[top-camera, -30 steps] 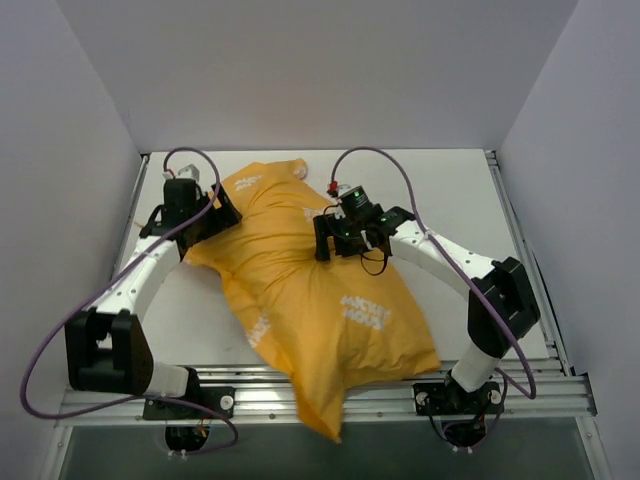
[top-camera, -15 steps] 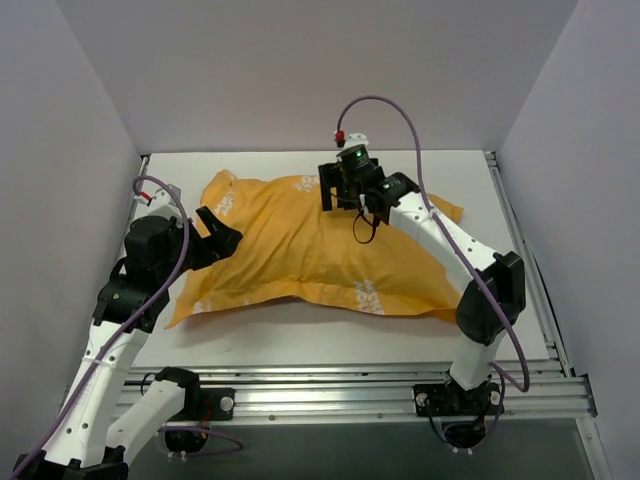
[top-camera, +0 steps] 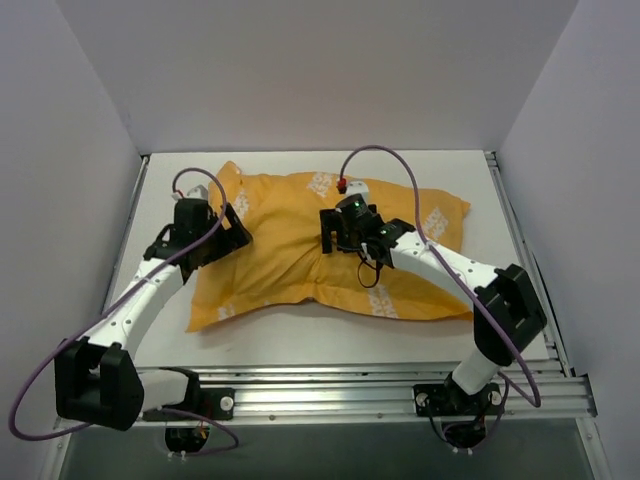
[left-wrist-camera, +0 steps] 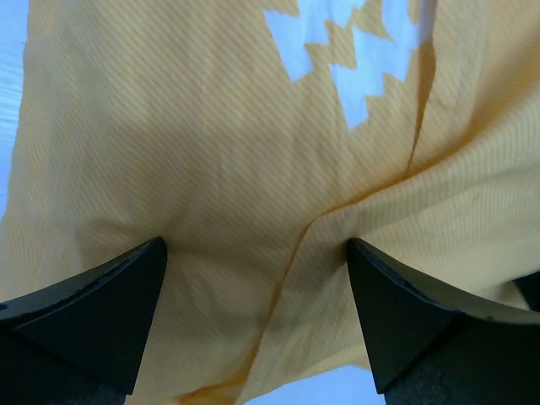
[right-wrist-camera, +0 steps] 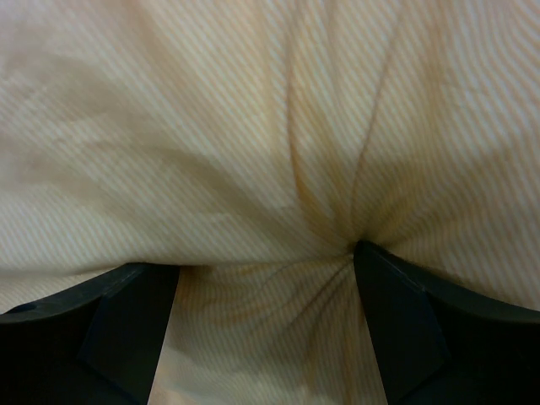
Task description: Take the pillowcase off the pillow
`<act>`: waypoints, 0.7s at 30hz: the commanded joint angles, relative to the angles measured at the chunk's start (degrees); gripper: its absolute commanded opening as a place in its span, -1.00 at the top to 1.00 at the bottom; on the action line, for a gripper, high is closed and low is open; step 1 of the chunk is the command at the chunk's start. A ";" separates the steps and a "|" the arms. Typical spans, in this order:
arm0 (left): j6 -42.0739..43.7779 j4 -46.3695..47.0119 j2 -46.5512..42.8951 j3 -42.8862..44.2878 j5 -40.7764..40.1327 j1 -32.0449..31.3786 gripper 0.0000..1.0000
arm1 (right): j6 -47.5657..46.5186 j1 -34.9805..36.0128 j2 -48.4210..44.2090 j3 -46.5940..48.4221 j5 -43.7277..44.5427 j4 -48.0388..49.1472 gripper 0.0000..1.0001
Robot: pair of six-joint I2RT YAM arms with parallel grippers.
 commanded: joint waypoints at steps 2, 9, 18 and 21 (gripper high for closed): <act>-4.04 6.65 -3.60 -4.10 -0.09 -9.55 -0.94 | 3.58 -9.95 -6.02 -7.87 7.94 -5.05 -0.58; -10.46 1.83 -15.88 -7.37 -5.97 -17.65 -0.94 | -0.72 -6.39 -11.66 -1.57 7.68 -8.48 -0.59; -5.02 -0.04 -15.14 0.10 -13.02 -13.63 -0.95 | -4.06 2.94 -5.44 17.40 11.99 -8.23 -0.61; -4.93 6.19 -9.87 0.19 -7.25 -8.80 -0.98 | -5.90 4.44 -0.25 21.89 11.81 -7.17 -0.61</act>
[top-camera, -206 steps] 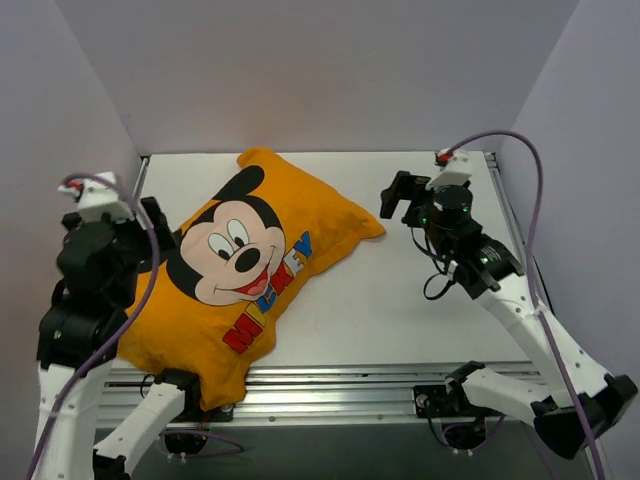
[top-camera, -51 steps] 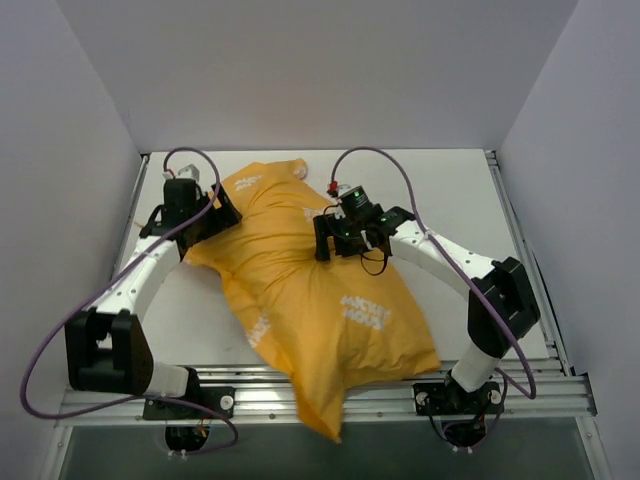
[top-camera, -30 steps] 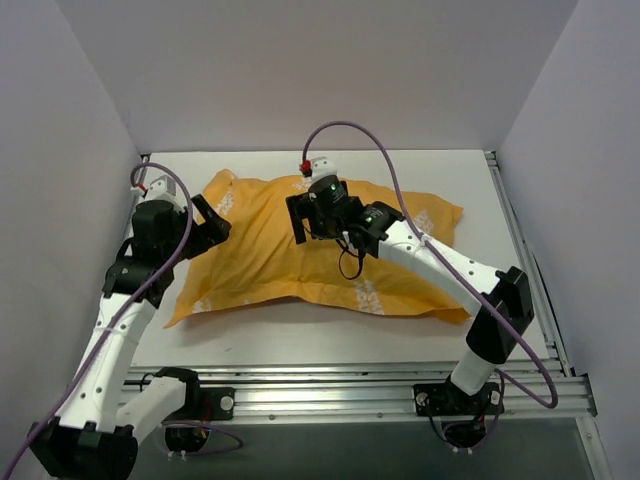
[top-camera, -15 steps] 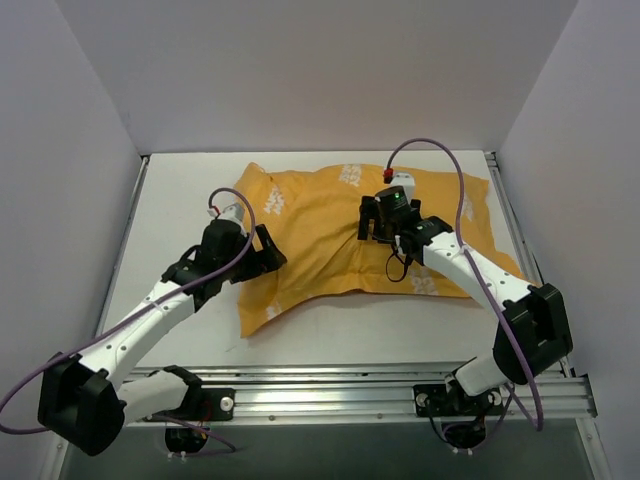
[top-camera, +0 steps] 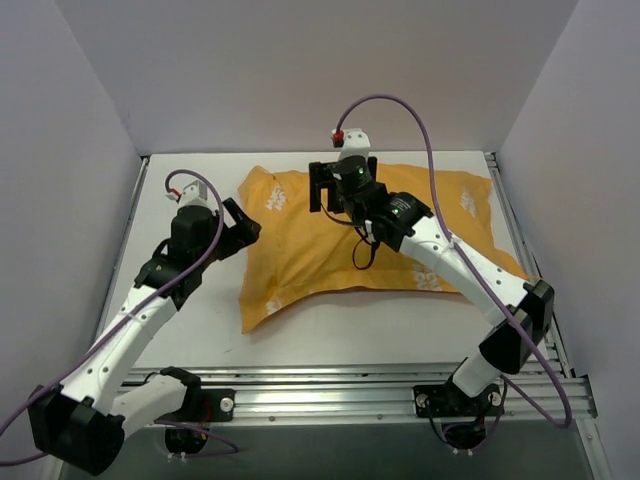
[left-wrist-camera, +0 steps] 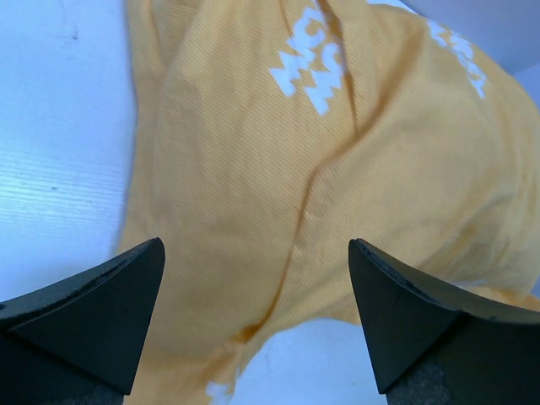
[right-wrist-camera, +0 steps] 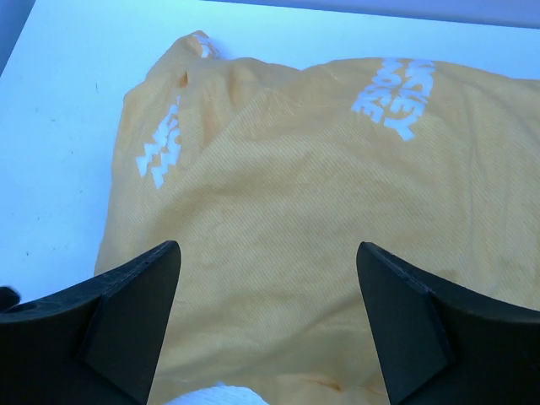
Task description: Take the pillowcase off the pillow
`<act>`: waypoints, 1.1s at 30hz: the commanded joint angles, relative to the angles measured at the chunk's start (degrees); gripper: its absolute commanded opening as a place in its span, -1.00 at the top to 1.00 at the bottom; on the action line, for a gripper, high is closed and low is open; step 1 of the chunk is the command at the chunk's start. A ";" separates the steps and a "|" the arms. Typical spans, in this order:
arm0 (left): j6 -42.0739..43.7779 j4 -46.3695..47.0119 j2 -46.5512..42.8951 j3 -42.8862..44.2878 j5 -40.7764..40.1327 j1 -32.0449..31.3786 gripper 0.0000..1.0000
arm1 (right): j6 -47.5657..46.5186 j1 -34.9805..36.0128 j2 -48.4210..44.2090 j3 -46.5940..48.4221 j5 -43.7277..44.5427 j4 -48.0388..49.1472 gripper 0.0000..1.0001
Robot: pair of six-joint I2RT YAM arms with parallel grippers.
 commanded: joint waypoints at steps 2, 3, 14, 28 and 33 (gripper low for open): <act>1.35 8.11 8.41 2.24 5.43 5.41 -0.99 | -3.31 1.75 9.21 7.58 2.35 0.81 -0.61; 1.61 10.22 11.73 2.77 6.04 5.50 -0.99 | -3.40 1.84 10.44 8.64 2.61 1.77 -0.60; -0.06 21.66 23.54 1.20 13.35 5.16 -0.82 | -3.67 1.85 24.24 12.70 4.19 5.12 -0.52; -4.19 25.09 24.95 -10.40 9.48 5.15 0.95 | -0.15 -6.23 12.32 -3.74 9.47 1.87 0.83; -4.37 20.46 19.17 -11.64 8.00 5.42 0.95 | 0.64 -10.10 5.98 -8.48 10.35 1.43 1.00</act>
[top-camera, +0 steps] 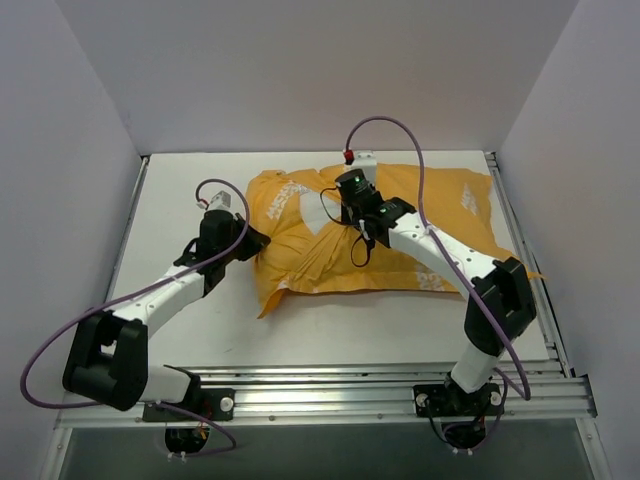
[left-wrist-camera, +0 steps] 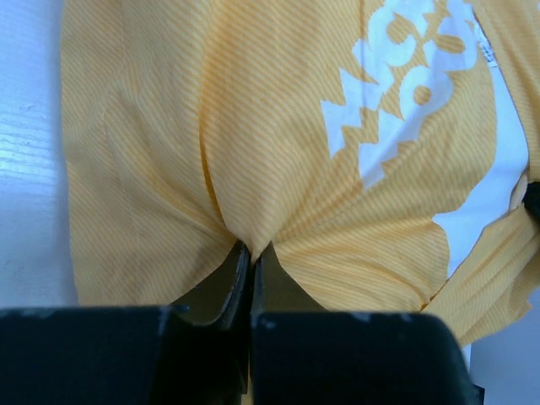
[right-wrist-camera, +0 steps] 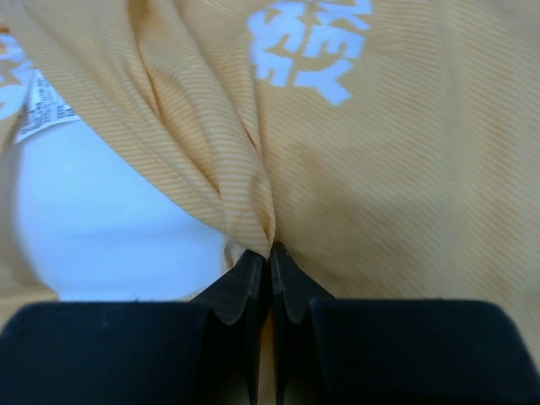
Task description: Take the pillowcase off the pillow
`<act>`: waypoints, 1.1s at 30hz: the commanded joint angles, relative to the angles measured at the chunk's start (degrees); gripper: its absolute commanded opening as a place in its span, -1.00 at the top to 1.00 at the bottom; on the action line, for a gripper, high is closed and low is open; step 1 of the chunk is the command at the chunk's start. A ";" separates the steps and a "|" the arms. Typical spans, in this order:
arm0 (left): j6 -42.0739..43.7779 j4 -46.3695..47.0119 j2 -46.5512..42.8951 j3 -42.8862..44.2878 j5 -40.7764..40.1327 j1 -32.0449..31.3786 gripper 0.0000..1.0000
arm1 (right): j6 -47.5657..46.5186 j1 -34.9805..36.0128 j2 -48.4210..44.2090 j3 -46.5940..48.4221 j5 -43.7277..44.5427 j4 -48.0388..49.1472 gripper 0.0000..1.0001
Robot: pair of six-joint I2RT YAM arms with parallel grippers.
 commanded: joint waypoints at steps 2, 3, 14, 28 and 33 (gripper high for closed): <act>2.49 -11.23 -7.58 -2.02 -4.54 0.68 0.95 | 0.07 -4.53 -7.48 -3.75 6.46 -4.14 1.00; 3.03 -12.65 -8.83 -1.93 -4.89 0.68 0.95 | -0.10 -4.54 -8.01 -4.89 5.24 -3.18 1.00; 11.63 -20.91 -19.56 5.16 -6.64 -5.29 -0.11 | 2.18 -2.25 -7.49 -14.74 -17.19 10.97 1.00; 20.96 -25.48 8.28 36.80 -19.05 -10.31 -0.43 | 0.78 3.90 -5.55 -15.27 -12.62 11.85 1.00; 22.45 -31.02 16.47 42.10 -22.72 -12.15 -0.37 | 1.04 4.08 -6.07 -16.41 -11.04 11.86 1.00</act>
